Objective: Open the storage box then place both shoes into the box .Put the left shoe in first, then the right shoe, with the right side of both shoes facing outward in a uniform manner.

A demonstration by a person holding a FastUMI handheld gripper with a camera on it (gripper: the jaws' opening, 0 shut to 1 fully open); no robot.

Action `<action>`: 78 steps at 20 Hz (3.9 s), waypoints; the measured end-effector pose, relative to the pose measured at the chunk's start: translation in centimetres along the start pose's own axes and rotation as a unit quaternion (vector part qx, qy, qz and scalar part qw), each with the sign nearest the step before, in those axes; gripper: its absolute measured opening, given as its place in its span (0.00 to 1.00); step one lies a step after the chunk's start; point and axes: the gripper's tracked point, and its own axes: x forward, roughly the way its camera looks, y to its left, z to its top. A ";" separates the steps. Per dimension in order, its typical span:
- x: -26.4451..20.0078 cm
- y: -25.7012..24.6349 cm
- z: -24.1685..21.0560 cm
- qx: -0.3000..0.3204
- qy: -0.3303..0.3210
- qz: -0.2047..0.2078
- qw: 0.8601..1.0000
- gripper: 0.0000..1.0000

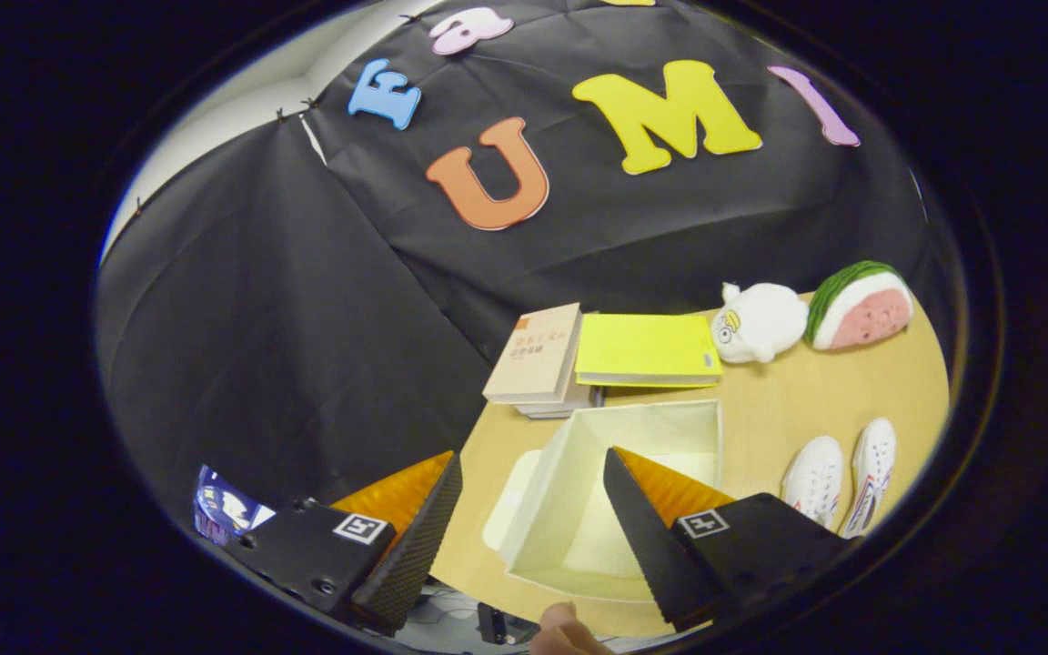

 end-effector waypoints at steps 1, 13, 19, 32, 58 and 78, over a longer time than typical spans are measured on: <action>-0.3 -1.2 -0.4 -0.001 0.003 -0.006 1.000 1.00; -2.5 -19.4 -6.9 -0.033 0.019 -0.137 0.990 1.00; -1.7 -28.7 -10.5 -0.022 0.065 -0.221 0.973 1.00; 3.7 -36.7 -16.4 -0.012 0.193 -0.230 0.954 0.63; -1.9 -12.8 -3.7 0.072 0.081 -0.063 0.992 0.07; 17.6 -7.0 -14.4 0.100 0.169 -0.129 0.972 0.07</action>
